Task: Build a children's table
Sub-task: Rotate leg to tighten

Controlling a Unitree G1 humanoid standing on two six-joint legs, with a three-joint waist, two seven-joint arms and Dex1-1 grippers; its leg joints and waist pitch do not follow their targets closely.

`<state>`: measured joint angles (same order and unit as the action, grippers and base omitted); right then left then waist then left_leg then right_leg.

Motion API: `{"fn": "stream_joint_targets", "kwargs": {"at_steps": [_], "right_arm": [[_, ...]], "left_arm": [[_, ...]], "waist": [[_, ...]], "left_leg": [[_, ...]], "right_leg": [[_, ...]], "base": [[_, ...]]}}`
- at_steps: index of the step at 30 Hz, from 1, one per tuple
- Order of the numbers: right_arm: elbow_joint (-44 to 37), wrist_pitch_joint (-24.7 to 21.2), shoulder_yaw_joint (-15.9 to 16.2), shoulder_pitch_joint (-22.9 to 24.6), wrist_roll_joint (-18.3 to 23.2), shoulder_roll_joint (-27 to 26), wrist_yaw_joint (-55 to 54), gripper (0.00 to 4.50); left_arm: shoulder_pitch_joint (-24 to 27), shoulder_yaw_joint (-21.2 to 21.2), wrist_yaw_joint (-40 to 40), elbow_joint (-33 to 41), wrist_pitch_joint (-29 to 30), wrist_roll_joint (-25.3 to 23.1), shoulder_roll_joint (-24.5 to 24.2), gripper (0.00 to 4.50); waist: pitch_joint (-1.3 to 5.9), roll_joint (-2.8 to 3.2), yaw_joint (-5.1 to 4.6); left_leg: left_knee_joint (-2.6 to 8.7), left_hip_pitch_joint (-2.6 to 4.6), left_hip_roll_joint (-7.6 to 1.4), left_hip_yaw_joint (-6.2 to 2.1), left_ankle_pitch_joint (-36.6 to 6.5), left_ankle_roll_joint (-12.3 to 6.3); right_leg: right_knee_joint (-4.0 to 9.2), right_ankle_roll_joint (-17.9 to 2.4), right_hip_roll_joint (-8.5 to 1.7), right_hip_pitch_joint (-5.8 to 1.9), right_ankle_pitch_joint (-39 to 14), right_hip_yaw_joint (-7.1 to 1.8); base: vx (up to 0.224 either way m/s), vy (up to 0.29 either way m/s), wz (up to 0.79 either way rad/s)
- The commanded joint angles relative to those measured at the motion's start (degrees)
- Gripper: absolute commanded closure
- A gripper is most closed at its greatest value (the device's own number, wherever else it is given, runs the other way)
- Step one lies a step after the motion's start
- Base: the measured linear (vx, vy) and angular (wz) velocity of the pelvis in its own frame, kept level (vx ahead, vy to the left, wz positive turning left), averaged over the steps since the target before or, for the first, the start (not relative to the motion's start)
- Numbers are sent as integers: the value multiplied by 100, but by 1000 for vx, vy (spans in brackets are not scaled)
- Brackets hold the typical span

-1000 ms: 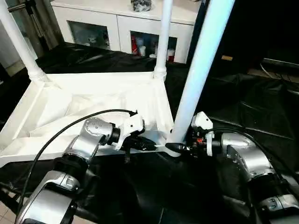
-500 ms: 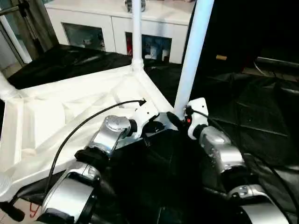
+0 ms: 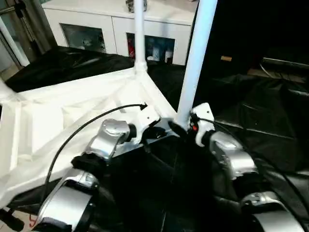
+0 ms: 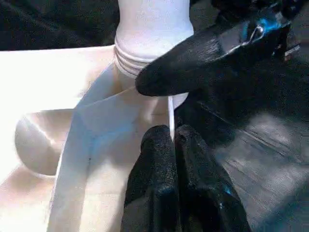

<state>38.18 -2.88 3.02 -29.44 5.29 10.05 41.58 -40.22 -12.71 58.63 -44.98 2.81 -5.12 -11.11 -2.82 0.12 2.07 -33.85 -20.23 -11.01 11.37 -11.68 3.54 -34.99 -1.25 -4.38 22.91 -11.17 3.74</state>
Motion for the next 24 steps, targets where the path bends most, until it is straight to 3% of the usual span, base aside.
{"fn": "stream_joint_targets", "kwargs": {"at_steps": [1, 14, 15, 24], "right_arm": [[-185, -68, 412, 101, 152, -64, 679, 84], [-820, -403, 659, 453, 357, 784, 2327, 84], [-831, -408, 667, 471, 349, 818, 2381, 107], [-977, -641, 681, 523, 453, 829, 2488, 167]], "left_arm": [[52, -183, 416, 266, -296, 281, 140, 450], [328, -221, 1539, 452, -387, 478, -398, 450], [353, -236, 1622, 454, -389, 457, -468, 450], [392, -226, 1695, 491, -362, 457, -531, 450]], "waist": [[351, -44, 33], [337, -34, 162], [338, -38, 164], [346, -37, 162]], "left_leg": [[361, 8, -254, -112, -729, -581], [368, 20, -285, -97, -815, -510], [372, 12, -282, -101, -810, -481], [367, 15, -274, -98, -730, -451]], "right_leg": [[393, -1504, -428, -325, -577, -292], [396, -1479, -425, -294, -749, -283], [395, -1460, -425, -300, -778, -282], [385, -1461, -420, -298, -707, -283]], "base": [[0, 0, 0], [0, 0, 0], [0, 0, 0], [0, 0, 0]]}}
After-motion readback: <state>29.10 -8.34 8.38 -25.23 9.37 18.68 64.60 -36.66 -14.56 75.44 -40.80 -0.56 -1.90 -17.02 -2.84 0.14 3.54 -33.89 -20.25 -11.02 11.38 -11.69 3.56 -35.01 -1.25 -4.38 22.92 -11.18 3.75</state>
